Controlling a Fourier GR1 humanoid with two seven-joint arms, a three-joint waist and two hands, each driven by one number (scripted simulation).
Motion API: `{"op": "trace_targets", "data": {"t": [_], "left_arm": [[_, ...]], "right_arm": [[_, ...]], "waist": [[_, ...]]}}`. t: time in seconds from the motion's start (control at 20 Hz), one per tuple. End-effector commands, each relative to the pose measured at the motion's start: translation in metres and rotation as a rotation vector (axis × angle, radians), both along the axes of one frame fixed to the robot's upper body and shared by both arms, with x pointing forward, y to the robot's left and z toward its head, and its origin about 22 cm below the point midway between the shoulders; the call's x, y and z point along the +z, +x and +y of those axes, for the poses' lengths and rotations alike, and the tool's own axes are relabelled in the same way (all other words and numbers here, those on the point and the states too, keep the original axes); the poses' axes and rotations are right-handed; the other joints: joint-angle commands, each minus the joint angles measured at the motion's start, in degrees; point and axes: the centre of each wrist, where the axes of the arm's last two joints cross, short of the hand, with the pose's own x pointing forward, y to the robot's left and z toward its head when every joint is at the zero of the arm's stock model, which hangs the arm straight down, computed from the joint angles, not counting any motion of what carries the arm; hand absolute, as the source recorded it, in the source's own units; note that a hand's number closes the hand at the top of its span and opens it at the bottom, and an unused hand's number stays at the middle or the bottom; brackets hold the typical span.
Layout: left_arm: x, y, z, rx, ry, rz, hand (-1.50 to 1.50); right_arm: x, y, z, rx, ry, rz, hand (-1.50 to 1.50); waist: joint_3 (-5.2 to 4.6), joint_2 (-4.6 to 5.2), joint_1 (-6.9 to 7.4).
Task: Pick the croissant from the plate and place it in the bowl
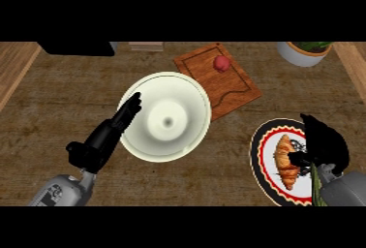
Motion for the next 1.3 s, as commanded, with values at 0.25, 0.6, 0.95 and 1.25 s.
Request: {"op": "trace_targets", "data": {"t": [0.25,0.6,0.95,1.25], "left_arm": [[0.001,-0.003,-0.006,-0.002,-0.01,-0.001,0.0],[0.0,0.001,-0.007,0.017,-0.019,0.004,0.0],[-0.003,-0.014,0.002,0.019,-0.017,0.021,0.0],[-0.004,-0.006,0.019,0.038,-0.012,0.012,0.0]], "right_arm": [[0.055,0.039,0.088,-0.096,-0.027,0.363,-1.5],[0.038,0.056,0.109,-0.161,-0.048,0.404,-1.5],[0.037,0.051,0.112,-0.118,-0.085,0.381,-1.5],[0.031,0.041,0.099,-0.106,-0.141,0.303,-1.5]], "waist": [[0.47,-0.17,-0.71],[0.6,0.05,-1.29],[0.64,-0.19,-1.65],[0.65,-0.07,-2.09]]}}
